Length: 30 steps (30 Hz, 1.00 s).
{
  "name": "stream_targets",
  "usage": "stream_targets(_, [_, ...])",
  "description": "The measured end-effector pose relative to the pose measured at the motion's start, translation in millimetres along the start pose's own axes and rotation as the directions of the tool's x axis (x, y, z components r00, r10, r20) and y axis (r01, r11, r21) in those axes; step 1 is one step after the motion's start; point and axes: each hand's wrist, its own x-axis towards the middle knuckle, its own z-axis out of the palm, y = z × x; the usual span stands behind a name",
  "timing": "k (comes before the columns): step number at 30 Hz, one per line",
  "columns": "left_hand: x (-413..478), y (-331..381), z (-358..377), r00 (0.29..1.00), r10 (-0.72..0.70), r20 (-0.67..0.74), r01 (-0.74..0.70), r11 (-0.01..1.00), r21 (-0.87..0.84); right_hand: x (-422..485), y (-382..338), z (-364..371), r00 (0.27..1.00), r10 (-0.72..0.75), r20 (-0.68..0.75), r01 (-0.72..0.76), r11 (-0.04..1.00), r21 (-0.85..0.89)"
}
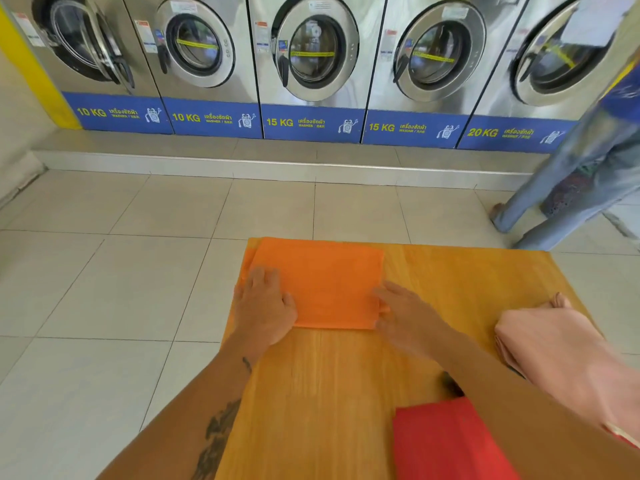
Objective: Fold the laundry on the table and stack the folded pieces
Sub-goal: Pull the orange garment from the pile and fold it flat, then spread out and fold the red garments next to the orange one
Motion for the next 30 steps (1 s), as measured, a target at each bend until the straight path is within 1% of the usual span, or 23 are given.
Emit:
stream_targets(2, [-31.3, 23.2, -9.7, 0.999, 0.02, -0.035, -0.024, 0.992, -0.121, -42.8, 23.2, -10.3, 0.999, 0.02, -0.025, -0.019, 0.998, 0.065])
stream_targets(5, [-83.9, 62.9, -12.9, 1.0, 0.03, 0.003, -0.028, 0.949, -0.313, -104.7, 60.8, -26.1, 0.994, 0.075, -0.076, -0.065, 0.989, 0.132])
stream_targets(7, [-122.1, 89.4, -6.7, 0.994, 0.056, 0.089, -0.019, 0.927, -0.374, -141.7, 86.7, -33.6, 0.987, 0.095, -0.128, -0.074, 0.984, 0.163])
stream_targets(10, [-177.4, 125.5, 16.7, 0.952, 0.182, 0.247, -0.064, 0.906, -0.419, -190.0, 122.3, -39.3, 0.976, 0.109, -0.188, -0.077, 0.982, 0.172])
stream_targets(12, [-205.0, 145.7, 32.3, 0.914, 0.241, 0.326, -0.083, 0.898, -0.431, -218.9, 142.8, -36.9, 0.974, 0.127, -0.186, -0.094, 0.98, 0.175])
stream_targets(13, [-215.9, 153.7, 37.9, 0.903, 0.241, 0.357, -0.076, 0.905, -0.419, -232.4, 151.6, -33.4, 0.977, 0.127, -0.169, -0.099, 0.981, 0.168])
stream_targets(15, [-232.1, 163.1, 44.7, 0.906, 0.183, 0.381, -0.013, 0.913, -0.408, -255.2, 165.6, -23.3, 0.983, 0.1, -0.152, -0.083, 0.99, 0.118])
stream_targets(17, [-243.1, 167.0, 46.1, 0.93, 0.04, 0.367, 0.14, 0.882, -0.451, -272.7, 175.1, -12.6, 0.981, 0.064, -0.181, -0.048, 0.995, 0.092])
stream_targets(18, [-248.3, 169.4, 45.2, 0.932, -0.052, 0.359, 0.22, 0.867, -0.447, -279.6, 178.2, -8.7, 0.978, 0.054, -0.2, -0.032, 0.993, 0.11])
stream_targets(19, [-254.0, 173.0, 44.8, 0.936, -0.13, 0.326, 0.26, 0.881, -0.395, -284.9, 180.7, -6.0, 0.977, 0.049, -0.208, -0.019, 0.99, 0.143])
stream_targets(20, [-260.8, 178.4, 44.3, 0.954, -0.16, 0.255, 0.236, 0.924, -0.302, -288.7, 183.3, -5.3, 0.979, 0.041, -0.201, -0.005, 0.985, 0.174])
stream_targets(21, [-268.6, 185.1, 44.7, 0.981, -0.131, 0.145, 0.161, 0.963, -0.217, -291.3, 186.3, -6.3, 0.983, 0.025, -0.183, 0.011, 0.981, 0.192])
stream_targets(22, [-277.5, 192.6, 45.6, 0.998, -0.053, 0.025, 0.057, 0.983, -0.177, -293.0, 189.6, -8.2, 0.988, 0.006, -0.158, 0.026, 0.98, 0.197])
stream_targets(23, [-286.0, 201.6, 47.1, 0.997, 0.048, -0.067, -0.06, 0.982, -0.18, -293.7, 192.8, -10.1, 0.992, -0.008, -0.124, 0.033, 0.98, 0.197])
stream_targets(24, [-294.8, 210.6, 49.1, 0.983, 0.148, -0.107, -0.167, 0.965, -0.201, -293.3, 195.2, -12.2, 0.997, -0.006, -0.083, 0.022, 0.981, 0.194])
stream_targets(25, [-302.9, 219.4, 52.2, 0.969, 0.225, -0.101, -0.243, 0.942, -0.233, -292.0, 196.6, -14.1, 0.999, 0.01, -0.045, -0.002, 0.982, 0.189])
stream_targets(26, [-311.2, 227.2, 56.0, 0.961, 0.27, -0.063, -0.277, 0.924, -0.265, -290.4, 197.0, -15.6, 0.999, 0.036, -0.021, -0.032, 0.984, 0.174])
stream_targets(27, [-319.1, 234.2, 60.3, 0.959, 0.282, -0.021, -0.277, 0.92, -0.276, -288.0, 196.1, -16.5, 0.998, 0.058, -0.019, -0.055, 0.99, 0.127])
stream_targets(28, [-326.0, 239.0, 63.6, 0.963, 0.268, 0.002, -0.258, 0.928, -0.271, -285.6, 193.8, -17.5, 0.997, 0.06, -0.044, -0.058, 0.998, 0.035])
stream_targets(30, [-334.6, 243.9, 67.6, 0.98, 0.196, 0.031, -0.179, 0.942, -0.283, -278.1, 187.8, -19.0, 0.994, -0.011, -0.108, -0.009, 0.983, -0.181])
